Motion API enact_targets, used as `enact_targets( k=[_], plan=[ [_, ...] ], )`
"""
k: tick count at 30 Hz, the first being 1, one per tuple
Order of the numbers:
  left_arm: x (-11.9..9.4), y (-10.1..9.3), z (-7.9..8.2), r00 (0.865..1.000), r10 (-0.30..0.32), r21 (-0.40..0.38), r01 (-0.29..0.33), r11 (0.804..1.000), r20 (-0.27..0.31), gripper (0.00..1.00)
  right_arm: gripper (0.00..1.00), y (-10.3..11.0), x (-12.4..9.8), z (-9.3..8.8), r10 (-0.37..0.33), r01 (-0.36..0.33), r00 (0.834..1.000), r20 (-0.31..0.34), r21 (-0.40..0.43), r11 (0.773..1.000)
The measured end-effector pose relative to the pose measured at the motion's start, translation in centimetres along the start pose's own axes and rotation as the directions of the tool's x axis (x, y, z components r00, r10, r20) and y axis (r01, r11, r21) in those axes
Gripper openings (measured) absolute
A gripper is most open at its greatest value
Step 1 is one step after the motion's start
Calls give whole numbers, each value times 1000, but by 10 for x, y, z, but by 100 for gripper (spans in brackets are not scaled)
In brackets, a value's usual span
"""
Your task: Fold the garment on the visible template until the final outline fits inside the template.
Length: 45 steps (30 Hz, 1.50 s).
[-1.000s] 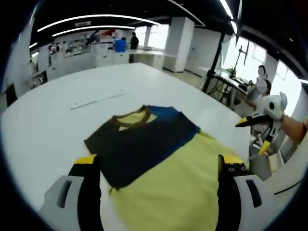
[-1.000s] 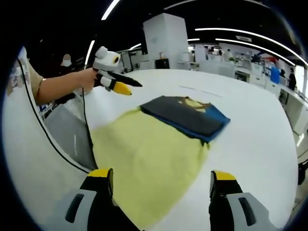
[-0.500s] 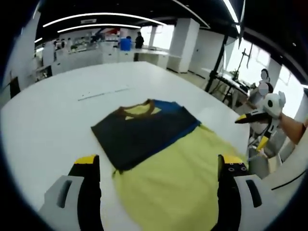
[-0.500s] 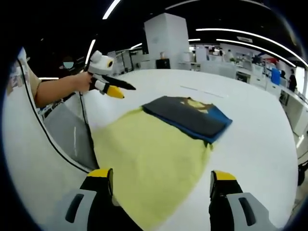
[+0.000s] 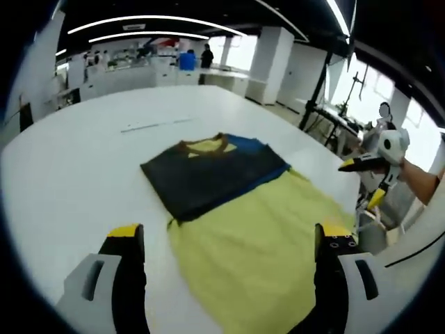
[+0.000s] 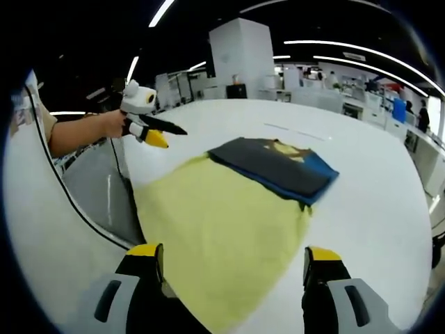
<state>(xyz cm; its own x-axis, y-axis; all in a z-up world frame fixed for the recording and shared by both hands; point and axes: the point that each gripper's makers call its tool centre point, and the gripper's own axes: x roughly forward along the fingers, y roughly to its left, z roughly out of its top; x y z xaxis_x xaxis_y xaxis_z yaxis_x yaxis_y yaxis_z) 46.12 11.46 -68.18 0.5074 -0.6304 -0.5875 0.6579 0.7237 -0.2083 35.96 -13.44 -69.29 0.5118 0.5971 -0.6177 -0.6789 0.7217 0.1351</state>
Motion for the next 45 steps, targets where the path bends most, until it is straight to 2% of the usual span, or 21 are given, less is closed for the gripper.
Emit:
enact_targets(
  k=[17, 45],
  plan=[
    [-22, -5, -29, 1000, 8, 15, -8, 1000, -10, 97, 81, 0, 2, 0, -3, 3, 1000, 7, 1, 1000],
    [-34, -15, -61, 999, -5, 0, 5, 1000, -39, 95, 81, -2, 6, -20, 10, -10, 1000, -8, 14, 1000]
  ],
)
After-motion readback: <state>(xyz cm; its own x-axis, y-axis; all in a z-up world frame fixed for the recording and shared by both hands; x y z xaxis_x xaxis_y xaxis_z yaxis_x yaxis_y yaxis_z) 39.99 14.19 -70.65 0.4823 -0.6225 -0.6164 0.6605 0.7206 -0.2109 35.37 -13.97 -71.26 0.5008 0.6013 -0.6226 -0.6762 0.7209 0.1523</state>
